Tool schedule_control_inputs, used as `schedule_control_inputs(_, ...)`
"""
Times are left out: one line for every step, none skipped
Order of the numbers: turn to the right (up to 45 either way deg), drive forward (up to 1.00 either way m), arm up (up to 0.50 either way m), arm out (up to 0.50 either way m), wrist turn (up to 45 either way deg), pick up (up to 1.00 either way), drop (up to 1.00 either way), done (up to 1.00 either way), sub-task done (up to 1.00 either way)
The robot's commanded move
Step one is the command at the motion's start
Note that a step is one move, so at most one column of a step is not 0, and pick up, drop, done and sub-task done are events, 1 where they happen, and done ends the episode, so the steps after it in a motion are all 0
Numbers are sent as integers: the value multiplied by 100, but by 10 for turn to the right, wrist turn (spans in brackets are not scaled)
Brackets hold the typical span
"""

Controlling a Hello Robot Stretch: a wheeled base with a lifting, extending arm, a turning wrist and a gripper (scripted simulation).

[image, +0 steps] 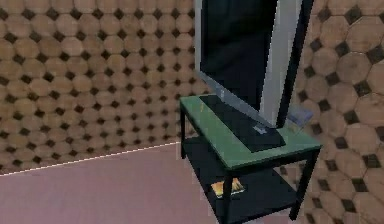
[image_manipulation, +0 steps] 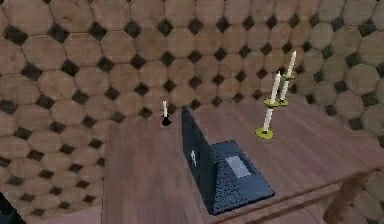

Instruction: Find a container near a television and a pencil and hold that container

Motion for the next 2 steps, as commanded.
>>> schedule_control_inputs(0, 45, 0, 0, 0, 0, 0, 0, 0)
schedule_control_inputs(450, 0, 0, 0, 0, 0, 0, 0, 0)
